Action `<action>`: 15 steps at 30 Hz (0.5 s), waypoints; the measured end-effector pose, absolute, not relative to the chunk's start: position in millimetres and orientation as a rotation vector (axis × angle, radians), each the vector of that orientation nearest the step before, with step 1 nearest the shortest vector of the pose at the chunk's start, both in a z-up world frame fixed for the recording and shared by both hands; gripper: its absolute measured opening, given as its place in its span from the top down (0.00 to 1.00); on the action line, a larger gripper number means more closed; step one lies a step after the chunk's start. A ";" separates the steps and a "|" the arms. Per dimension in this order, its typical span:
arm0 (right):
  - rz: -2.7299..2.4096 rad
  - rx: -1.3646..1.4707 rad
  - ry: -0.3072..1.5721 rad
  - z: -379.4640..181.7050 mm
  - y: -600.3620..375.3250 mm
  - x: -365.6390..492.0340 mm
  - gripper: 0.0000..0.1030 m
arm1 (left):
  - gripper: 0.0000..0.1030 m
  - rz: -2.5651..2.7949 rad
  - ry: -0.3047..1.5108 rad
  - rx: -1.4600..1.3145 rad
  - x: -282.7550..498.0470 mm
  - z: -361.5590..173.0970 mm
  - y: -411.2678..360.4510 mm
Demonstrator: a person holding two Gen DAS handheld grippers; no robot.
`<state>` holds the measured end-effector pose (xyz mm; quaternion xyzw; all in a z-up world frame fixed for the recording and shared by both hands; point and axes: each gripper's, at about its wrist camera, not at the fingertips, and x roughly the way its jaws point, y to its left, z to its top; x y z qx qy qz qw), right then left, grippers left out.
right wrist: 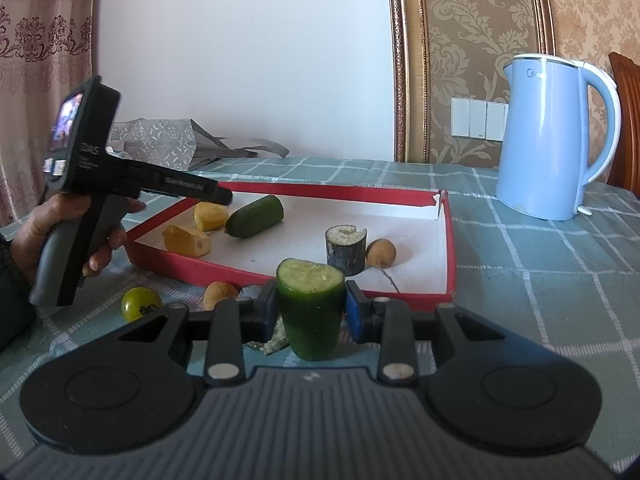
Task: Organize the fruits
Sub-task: 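Lift the yellow pepper with the left tool and release it in the tray, then carry the green cucumber with the right tool and release it in the tray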
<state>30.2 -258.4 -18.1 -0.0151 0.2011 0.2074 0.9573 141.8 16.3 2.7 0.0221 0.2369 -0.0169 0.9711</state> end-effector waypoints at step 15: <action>0.391 -0.032 0.382 -16.5 -258.2 25.5 0.69 | 0.12 -0.039 0.397 -0.179 21.9 7.2 56.9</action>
